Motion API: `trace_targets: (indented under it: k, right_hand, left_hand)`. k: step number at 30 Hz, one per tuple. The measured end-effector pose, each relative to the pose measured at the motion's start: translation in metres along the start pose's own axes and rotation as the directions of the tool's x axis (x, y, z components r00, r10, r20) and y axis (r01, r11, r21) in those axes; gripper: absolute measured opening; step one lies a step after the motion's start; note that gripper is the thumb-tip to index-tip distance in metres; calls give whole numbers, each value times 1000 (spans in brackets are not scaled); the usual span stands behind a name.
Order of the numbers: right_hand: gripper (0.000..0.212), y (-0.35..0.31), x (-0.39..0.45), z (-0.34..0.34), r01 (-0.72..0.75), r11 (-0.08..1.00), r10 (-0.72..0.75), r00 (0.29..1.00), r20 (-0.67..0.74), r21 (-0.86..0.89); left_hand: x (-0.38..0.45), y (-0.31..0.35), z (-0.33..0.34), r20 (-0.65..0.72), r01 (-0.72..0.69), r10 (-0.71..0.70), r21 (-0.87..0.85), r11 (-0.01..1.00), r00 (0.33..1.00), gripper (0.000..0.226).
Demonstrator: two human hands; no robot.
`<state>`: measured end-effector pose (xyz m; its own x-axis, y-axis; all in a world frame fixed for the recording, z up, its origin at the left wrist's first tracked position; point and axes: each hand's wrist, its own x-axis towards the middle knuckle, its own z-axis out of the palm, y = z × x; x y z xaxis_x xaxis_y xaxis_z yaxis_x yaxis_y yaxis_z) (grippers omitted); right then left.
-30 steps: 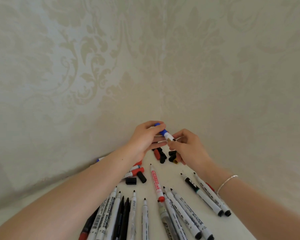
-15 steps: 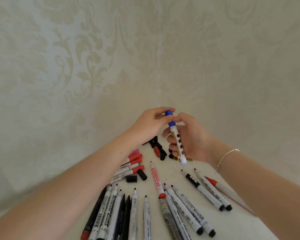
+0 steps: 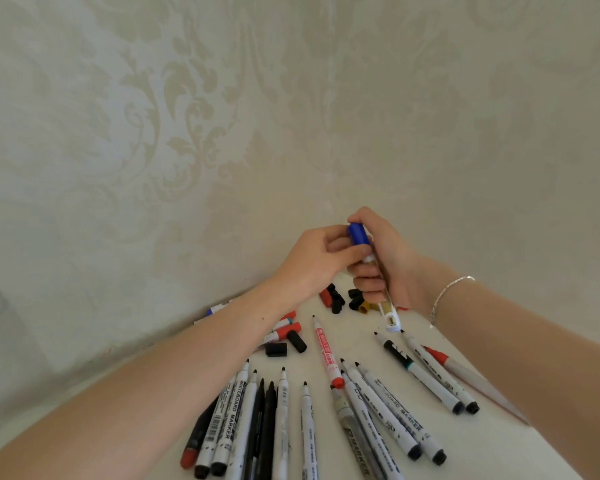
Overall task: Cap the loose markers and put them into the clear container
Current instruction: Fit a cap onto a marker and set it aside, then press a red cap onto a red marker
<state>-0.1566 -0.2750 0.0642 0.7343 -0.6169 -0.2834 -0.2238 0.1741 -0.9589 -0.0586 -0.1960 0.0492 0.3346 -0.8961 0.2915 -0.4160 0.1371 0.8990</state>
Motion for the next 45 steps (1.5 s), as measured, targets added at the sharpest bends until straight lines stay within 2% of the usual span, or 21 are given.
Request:
trace_targets:
  k: [8, 12, 16, 18, 20, 22, 23, 25, 26, 28, 30, 32, 35, 37, 40, 42, 44, 45]
  right_hand:
    - [40, 17, 1, 10, 47, 993, -40, 997, -68, 109]
    - [42, 17, 5, 6, 77, 961, -59, 996, -73, 266]
    - [41, 6, 6, 4, 78, 877, -49, 996, -73, 474]
    - [39, 2, 8, 9, 91, 845, -56, 995, -83, 527]
    - [37, 0, 10, 12, 161, 823, -124, 987, -104, 545]
    - [33, 0, 13, 12, 228, 861, -196, 974, -117, 454]
    - [31, 1, 13, 10, 243, 911, -212, 969, -126, 333]
    - [22, 7, 14, 1, 210, 976, -218, 962, -167, -65]
    - [22, 12, 15, -6, 157, 945, -212, 962, -174, -286]
    - [26, 24, 13, -18, -1, 759, -121, 982, -142, -651]
    - [27, 37, 9, -26, -105, 486, 37, 994, -100, -867]
    - [30, 48, 8, -30, -133, 344, 134, 987, -92, -930]
    - [46, 61, 9, -30, -119, 243, 116, 989, -93, -963]
    - [59, 68, 13, -29, -99, 195, 74, 994, -86, -976]
    - [56, 78, 17, -27, -94, 165, 46, 995, -88, -982]
    - [36, 83, 18, -27, -80, 192, 13, 997, -79, -978]
    - [18, 82, 17, -29, -56, 292, -71, 994, -80, -955]
    - [17, 79, 17, -31, -44, 367, -107, 990, -89, -929]
  left_hand:
    - [-5, -13, 8, -9, -30, 29, -83, 996, 1000, 23]
    - [-4, -15, 5, -26, 103, -109, -171, 980, 994, 24]
    - [-6, -19, 0, 194, 309, -263, -264, 914, 945, 50]
    - [-6, -20, -1, 182, 315, -279, -217, 924, 943, 55]
    - [-5, -20, -2, 134, 289, -269, -163, 943, 954, 58]
    - [-8, -22, -9, 97, 234, -232, -12, 972, 968, 54]
    - [-11, -26, -14, 67, 200, -208, 116, 973, 976, 48]
    - [-17, -39, -31, 13, 136, -157, 434, 891, 988, 32]
    - [-20, -46, -42, -7, 128, -150, 565, 815, 989, 26]
    - [-25, -61, -64, -40, 151, -180, 738, 658, 983, 22]
    - [-29, -74, -82, -45, 169, -245, 840, 516, 969, 23]
    - [-31, -82, -92, -44, 176, -288, 876, 449, 957, 24]
    - [-29, -89, -98, -40, 167, -270, 869, 465, 962, 27]
    - [-27, -91, -98, -44, 173, -261, 853, 493, 964, 23]
    - [-24, -94, -97, -43, 170, -253, 847, 504, 967, 17]
    - [-23, -96, -97, -46, 168, -247, 849, 500, 968, 16]
    - [-22, -98, -96, -39, 164, -248, 847, 506, 968, 16]
    - [-22, -99, -96, -34, 159, -244, 842, 516, 969, 16]
